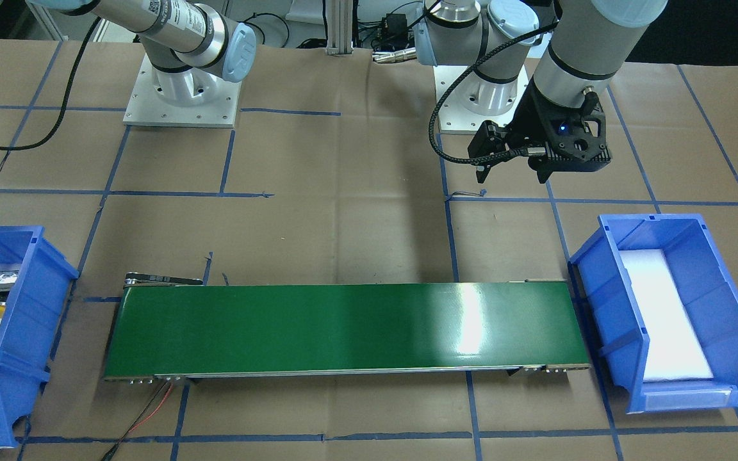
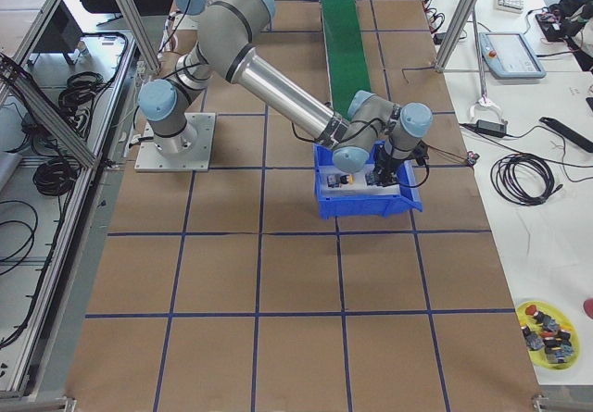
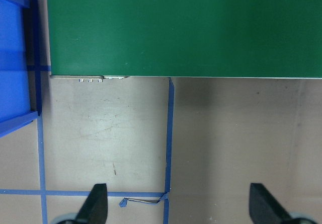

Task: Transport two buttons from left to right
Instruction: 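Release the red button beside the yellow one and lift the right gripper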

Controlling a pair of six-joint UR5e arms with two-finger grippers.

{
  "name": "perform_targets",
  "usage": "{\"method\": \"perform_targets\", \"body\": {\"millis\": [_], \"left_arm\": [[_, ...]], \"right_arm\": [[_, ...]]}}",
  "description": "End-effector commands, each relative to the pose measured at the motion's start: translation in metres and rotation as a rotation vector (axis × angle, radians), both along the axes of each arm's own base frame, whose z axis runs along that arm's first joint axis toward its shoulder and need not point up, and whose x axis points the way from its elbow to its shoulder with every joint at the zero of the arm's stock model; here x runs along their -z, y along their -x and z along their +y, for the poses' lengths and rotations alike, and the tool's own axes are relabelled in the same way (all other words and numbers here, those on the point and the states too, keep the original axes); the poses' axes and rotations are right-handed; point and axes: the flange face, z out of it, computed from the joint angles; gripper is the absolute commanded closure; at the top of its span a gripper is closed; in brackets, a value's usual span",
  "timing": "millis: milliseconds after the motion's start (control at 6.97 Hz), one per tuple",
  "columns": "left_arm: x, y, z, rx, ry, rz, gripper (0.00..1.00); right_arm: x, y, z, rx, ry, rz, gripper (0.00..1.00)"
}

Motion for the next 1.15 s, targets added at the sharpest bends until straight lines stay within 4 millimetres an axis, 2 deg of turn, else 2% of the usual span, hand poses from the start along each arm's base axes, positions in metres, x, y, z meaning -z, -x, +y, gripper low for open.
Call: {"method": "perform_targets", "body": {"millis": [0,287,430,574,717,860,1004], "left_arm": [[0.0,0.0,0.0,0.0,0.0,0.0,0.0],[0.0,0.0,0.0,0.0,0.0,0.002,0.0],[0.0,0.0,0.0,0.0,0.0,0.002,0.0],[0.0,0.0,0.0,0.0,0.0,0.002,0.0],[0.0,0.0,0.0,0.0,0.0,0.002,0.0],[0.0,0.0,0.0,0.0,0.0,0.002,0.0],[0.0,0.0,0.0,0.0,0.0,0.002,0.0]], "right_arm": [[-0.014,0.001,-0.002,0.007,0.021,0.008,0.02],[-0.059,-0.007,0.004,0.001,0.061,0.033,0.01],[-0.1,-0.016,0.011,-0.008,0.112,0.057,0.0],[-0.144,-0.036,0.022,-0.027,0.162,0.078,0.0],[-0.18,-0.069,0.038,-0.06,0.158,0.074,0.0],[-0.223,-0.1,0.057,0.051,0.186,0.092,0.0],[-0.243,-0.129,0.076,0.199,0.155,0.068,0.0]]}}
